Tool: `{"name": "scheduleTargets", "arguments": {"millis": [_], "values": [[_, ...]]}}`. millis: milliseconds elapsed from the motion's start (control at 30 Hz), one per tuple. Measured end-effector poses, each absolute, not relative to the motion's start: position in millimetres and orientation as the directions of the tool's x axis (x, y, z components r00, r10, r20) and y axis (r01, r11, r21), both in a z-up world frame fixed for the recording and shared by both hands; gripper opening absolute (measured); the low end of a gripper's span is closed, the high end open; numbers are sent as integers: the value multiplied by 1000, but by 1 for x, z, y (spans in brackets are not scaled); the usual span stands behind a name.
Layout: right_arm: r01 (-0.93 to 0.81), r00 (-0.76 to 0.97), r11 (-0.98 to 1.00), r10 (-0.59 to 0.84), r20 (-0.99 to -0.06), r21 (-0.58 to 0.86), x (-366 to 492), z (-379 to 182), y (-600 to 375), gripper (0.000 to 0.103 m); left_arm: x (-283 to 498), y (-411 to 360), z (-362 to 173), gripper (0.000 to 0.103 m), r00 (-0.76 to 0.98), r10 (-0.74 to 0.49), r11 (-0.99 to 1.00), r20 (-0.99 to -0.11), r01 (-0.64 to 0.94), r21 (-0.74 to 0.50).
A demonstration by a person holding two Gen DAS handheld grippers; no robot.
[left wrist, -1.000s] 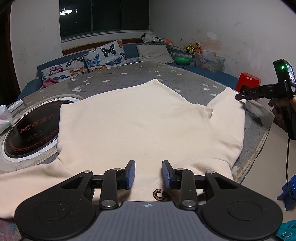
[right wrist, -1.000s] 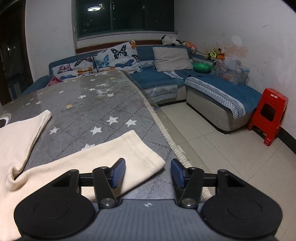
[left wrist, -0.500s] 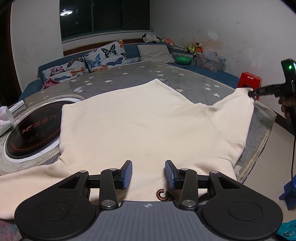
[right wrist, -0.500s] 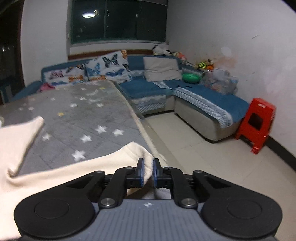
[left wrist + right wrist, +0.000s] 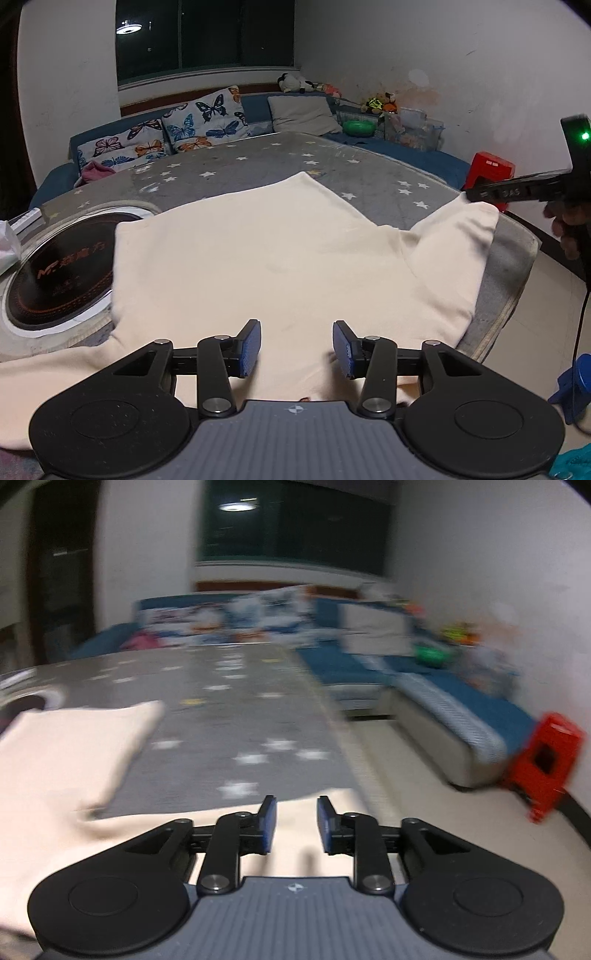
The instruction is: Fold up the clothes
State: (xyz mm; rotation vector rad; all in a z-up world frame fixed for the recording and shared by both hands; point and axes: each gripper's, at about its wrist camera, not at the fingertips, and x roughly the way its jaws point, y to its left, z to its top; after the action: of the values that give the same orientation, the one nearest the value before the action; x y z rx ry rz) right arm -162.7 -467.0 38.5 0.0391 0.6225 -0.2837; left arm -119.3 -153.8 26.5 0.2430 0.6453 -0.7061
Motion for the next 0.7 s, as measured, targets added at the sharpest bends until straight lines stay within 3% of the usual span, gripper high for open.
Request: {"name": "scheduleTargets", "arguments": {"millis": [133,300,700], "values": [[105,800,994,-99,-592,-24,-151,37,-427,41,-122,-159,23,46,569,-527,736,-632,677,-4],[-28,803,996,-30,-595,-87,-133,32,-384,50,-124,-163,20,48,563,-528,731,-636,682,-3],[-5,788,994,-61,-612,-106,-121,20,-378,56,-124,-162,19,51,563,-529,733,-635,680,-8]]}}
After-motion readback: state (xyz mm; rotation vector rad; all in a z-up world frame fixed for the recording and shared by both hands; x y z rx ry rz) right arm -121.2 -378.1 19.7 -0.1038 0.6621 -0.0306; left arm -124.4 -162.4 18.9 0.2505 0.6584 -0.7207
